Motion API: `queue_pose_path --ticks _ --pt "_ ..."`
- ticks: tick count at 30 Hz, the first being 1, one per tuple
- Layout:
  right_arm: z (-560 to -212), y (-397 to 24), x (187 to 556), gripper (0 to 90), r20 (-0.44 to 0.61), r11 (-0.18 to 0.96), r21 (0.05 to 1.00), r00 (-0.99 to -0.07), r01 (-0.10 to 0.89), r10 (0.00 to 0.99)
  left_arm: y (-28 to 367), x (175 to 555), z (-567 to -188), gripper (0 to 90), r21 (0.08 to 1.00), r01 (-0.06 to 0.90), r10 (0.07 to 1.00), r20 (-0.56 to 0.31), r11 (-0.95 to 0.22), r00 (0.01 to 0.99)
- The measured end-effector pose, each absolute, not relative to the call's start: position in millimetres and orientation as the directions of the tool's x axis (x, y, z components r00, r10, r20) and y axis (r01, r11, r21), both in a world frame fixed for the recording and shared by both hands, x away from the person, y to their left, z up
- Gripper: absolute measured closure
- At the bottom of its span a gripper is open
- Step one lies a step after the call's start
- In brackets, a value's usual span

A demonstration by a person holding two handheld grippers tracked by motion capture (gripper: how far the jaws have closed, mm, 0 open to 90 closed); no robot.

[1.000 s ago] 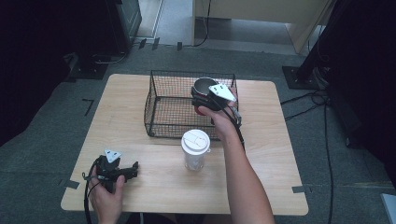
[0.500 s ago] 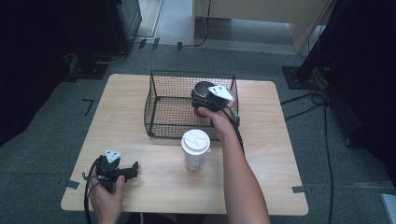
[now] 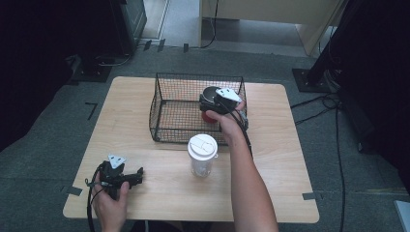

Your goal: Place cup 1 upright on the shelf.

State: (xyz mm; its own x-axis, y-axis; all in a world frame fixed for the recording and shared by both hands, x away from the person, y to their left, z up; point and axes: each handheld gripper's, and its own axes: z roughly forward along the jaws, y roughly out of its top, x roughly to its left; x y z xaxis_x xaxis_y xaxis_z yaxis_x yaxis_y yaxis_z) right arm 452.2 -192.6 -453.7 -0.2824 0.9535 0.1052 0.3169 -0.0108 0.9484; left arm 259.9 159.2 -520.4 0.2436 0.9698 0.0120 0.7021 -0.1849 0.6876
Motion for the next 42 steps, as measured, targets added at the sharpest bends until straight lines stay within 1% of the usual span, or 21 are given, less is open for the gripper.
queue_pose_path --ticks 19,21,23,26,33,37,42 --pt "-453.4 -189.8 453.9 6.7 0.093 0.010 0.935 -0.272 0.355 0.958 159.2 260.0 -520.4 0.0 0.688 0.702 0.970 0.012 -0.185 0.244" --pt "-452.5 -188.9 453.5 5.2 0.091 0.012 0.936 -0.273 0.351 0.958 159.2 260.0 -520.4 0.0 0.688 0.702 0.970 0.012 -0.185 0.244" --pt "-450.8 -187.6 451.6 0.0 0.083 0.018 0.944 -0.292 0.328 0.953 159.2 260.0 -520.4 0.1 0.688 0.702 0.970 0.012 -0.185 0.244" --pt "-449.9 -185.9 449.2 0.0 0.070 0.033 0.948 -0.311 0.315 0.948 159.2 260.0 -520.4 0.0 0.688 0.702 0.970 0.012 -0.185 0.244" --pt "-445.8 -183.8 446.9 0.0 0.044 0.044 0.957 -0.293 0.286 0.955 159.2 260.0 -520.4 0.1 0.688 0.702 0.970 0.012 -0.185 0.243" --pt "-442.1 -185.7 445.1 0.0 0.044 0.038 0.961 -0.287 0.273 0.957 159.2 260.0 -520.4 0.0 0.688 0.702 0.970 0.012 -0.185 0.244" --pt "-433.4 -188.4 441.0 0.0 0.052 0.028 0.969 -0.309 0.247 0.950 159.2 260.0 -520.4 0.0 0.687 0.702 0.970 0.012 -0.185 0.244"
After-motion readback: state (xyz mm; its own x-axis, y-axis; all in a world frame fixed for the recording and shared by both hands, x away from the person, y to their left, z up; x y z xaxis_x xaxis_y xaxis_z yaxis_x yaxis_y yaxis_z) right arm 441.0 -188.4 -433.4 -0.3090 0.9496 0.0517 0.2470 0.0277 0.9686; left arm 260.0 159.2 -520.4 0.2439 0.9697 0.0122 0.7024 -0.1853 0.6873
